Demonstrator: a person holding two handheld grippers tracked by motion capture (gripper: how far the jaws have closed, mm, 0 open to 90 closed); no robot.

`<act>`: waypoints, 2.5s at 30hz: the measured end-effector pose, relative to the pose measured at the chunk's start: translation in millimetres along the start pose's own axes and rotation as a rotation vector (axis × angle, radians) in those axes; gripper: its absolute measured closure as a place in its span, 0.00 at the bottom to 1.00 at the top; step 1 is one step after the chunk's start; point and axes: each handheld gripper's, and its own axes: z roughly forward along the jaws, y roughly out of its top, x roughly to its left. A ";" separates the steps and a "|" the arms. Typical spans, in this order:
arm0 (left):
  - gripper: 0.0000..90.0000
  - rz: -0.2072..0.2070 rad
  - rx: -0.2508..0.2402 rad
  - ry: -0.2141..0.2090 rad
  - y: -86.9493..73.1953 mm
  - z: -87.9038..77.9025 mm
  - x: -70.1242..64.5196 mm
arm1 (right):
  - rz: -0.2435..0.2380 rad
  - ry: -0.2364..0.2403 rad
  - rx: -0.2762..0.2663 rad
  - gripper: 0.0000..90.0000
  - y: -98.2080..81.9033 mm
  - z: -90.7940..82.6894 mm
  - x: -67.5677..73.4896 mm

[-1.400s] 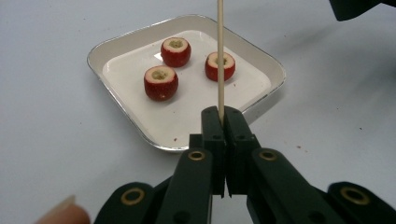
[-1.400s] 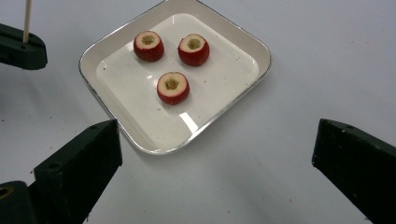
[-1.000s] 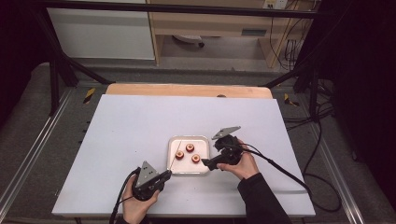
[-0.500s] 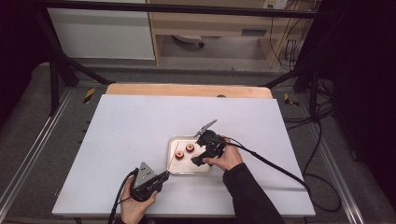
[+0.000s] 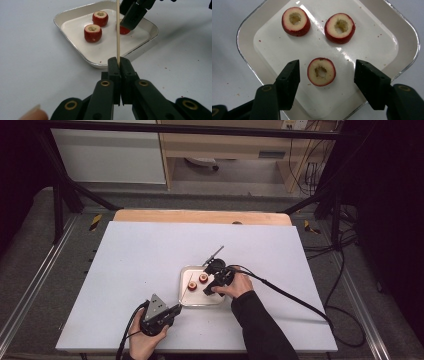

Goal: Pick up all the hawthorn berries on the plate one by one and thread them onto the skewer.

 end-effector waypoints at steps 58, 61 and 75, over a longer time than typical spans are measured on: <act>0.98 -0.049 -0.074 -0.034 13.4 30.8 -46.2 | 0.394 0.249 -0.915 0.69 -54.4 -78.1 -13.2; 0.98 -0.054 -0.074 -0.033 15.5 33.9 -49.0 | 0.391 0.270 -0.948 0.69 -55.2 -75.9 -9.1; 0.98 -0.092 -0.089 -0.021 20.6 35.5 -48.6 | 0.358 0.272 -0.982 0.69 -57.0 -73.0 -2.9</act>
